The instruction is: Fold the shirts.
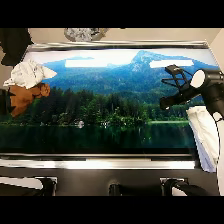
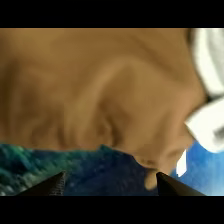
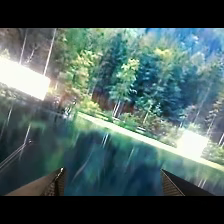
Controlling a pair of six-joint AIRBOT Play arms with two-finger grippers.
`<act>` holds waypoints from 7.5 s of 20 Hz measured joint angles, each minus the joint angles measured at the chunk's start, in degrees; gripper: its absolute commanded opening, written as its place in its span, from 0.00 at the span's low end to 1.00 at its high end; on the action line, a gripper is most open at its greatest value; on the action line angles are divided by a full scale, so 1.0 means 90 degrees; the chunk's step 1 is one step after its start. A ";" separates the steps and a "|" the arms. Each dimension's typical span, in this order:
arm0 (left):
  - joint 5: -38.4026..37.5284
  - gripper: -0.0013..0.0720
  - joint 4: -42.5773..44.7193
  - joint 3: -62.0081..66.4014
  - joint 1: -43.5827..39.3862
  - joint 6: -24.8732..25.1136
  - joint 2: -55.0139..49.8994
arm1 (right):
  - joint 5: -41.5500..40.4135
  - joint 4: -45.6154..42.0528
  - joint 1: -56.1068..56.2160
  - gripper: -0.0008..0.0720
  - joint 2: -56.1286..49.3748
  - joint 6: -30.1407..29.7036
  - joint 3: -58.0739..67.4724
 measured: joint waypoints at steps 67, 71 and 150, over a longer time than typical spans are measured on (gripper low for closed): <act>-0.2305 0.96 -0.0359 -0.3014 -0.4668 0.3835 0.4384 | 0.0954 0.2013 0.0002 0.98 0.3412 -0.1185 -0.3058; -0.2339 0.94 -0.0743 -0.4116 -0.4719 0.4024 0.4386 | 0.0374 0.3058 0.0002 0.99 0.3412 -0.1280 -0.4170; -0.3145 0.96 -0.0170 -0.4563 -0.3546 0.3470 0.3684 | 0.1413 0.1571 -0.2084 0.79 -0.1503 -0.1348 0.1173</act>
